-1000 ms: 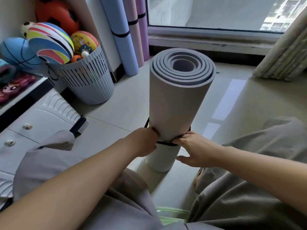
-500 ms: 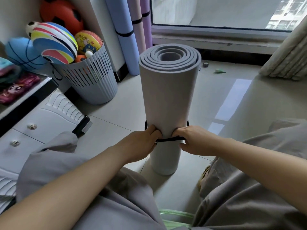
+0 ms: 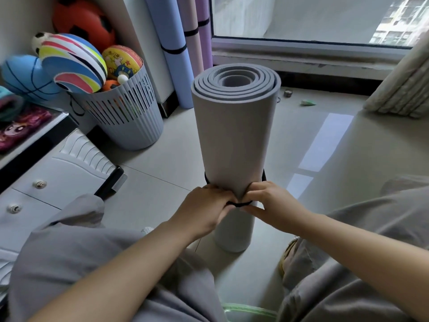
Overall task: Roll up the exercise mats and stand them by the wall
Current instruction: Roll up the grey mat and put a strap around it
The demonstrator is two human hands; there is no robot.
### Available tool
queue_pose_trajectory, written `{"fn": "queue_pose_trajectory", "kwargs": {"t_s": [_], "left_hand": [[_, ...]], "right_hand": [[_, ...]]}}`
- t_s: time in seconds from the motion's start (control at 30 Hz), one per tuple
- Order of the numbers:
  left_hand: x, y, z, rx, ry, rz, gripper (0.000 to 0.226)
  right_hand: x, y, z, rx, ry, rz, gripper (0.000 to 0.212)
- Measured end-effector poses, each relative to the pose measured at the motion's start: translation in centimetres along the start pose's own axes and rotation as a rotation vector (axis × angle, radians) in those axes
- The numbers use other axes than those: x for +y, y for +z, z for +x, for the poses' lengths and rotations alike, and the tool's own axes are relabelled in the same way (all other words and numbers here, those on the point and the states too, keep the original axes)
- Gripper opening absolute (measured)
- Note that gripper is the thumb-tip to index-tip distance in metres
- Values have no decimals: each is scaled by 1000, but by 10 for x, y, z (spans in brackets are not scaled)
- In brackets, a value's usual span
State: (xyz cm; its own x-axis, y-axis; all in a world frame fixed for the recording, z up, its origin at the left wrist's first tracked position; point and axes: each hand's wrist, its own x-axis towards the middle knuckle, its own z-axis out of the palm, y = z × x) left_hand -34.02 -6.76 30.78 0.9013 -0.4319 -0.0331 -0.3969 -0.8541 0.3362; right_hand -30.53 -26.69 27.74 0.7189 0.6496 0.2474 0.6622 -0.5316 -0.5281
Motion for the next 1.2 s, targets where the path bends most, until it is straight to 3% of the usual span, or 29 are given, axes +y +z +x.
{"fn": "queue_pose_trajectory", "kwargs": {"t_s": [0.17, 0.33, 0.43, 0.57, 0.6, 0.73, 0.9, 0.97, 1.1, 1.2], "left_hand": [[-6, -1, -2, -9, 24, 2, 18], [-32, -2, -5, -11, 174, 82, 34], [-59, -6, -14, 11, 220, 177, 35], [-70, -11, -12, 17, 269, 349, 24], [-71, -11, -9, 36, 261, 369, 20], [-67, -12, -1, -40, 145, 413, 43], [-50, -16, 0, -351, -97, 519, 58], [-42, -18, 2, -432, -154, 421, 60], [-39, -20, -6, -563, -304, -14, 55], [-38, -21, -10, -550, -350, -137, 47]], "right_hand": [[11, -1, -2, -1, -43, -24, 20], [30, -11, 1, -35, -147, -125, 25], [51, -28, 0, -3, -93, -233, 28], [63, -45, 11, -175, -62, -338, 35], [63, -47, 15, -206, -68, -360, 33], [65, -55, 26, -320, -90, -443, 31], [59, -53, 26, -509, -30, -584, 27], [52, -50, 28, -534, 3, -580, 28], [41, -43, 20, -601, 1, -594, 29], [36, -40, 12, -555, -9, -542, 22]]}}
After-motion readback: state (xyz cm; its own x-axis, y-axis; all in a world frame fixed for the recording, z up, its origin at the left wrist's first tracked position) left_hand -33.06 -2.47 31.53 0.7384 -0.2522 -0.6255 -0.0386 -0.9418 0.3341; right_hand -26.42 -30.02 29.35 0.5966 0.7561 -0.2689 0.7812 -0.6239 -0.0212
